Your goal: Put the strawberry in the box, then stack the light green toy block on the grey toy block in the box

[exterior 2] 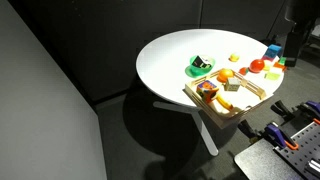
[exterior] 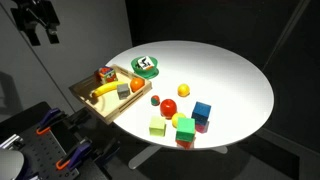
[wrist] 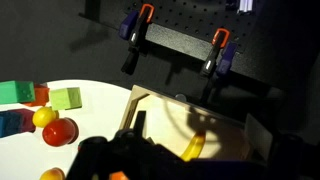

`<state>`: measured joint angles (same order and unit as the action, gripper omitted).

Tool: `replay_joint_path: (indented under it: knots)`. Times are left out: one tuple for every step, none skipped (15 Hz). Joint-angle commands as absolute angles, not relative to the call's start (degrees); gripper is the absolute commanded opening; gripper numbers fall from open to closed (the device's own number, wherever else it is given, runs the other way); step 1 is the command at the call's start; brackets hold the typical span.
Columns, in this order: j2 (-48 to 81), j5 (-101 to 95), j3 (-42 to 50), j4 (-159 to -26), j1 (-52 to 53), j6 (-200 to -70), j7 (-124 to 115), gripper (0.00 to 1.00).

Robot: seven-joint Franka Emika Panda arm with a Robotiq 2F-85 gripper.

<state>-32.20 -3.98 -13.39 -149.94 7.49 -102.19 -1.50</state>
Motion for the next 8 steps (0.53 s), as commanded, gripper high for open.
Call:
replay_joint_path:
  knots:
    - [-32.0,-4.5,-12.2,-149.8,8.8,-102.0,-2.1,1.00]
    - [-32.0,-4.5,-12.2,-149.8,8.8,-102.0,-2.1,1.00]
    - [-32.0,-4.5,-12.2,-149.8,8.8,-102.0,-2.1,1.00]
    - [-32.0,-4.5,-12.2,-149.8,8.8,-102.0,-2.1,1.00]
    - [-32.0,-4.5,-12.2,-149.8,8.8,-102.0,-2.1,1.00]
    - [-32.0,-4.5,-12.2,-149.8,8.8,-102.0,-2.1,1.00]
    - [-31.1,-4.8,-12.2,-149.3,8.4,-102.3,-2.4,1.00]
    - [-30.6,-5.0,-12.1,-148.9,8.1,-102.5,-2.7,1.00]
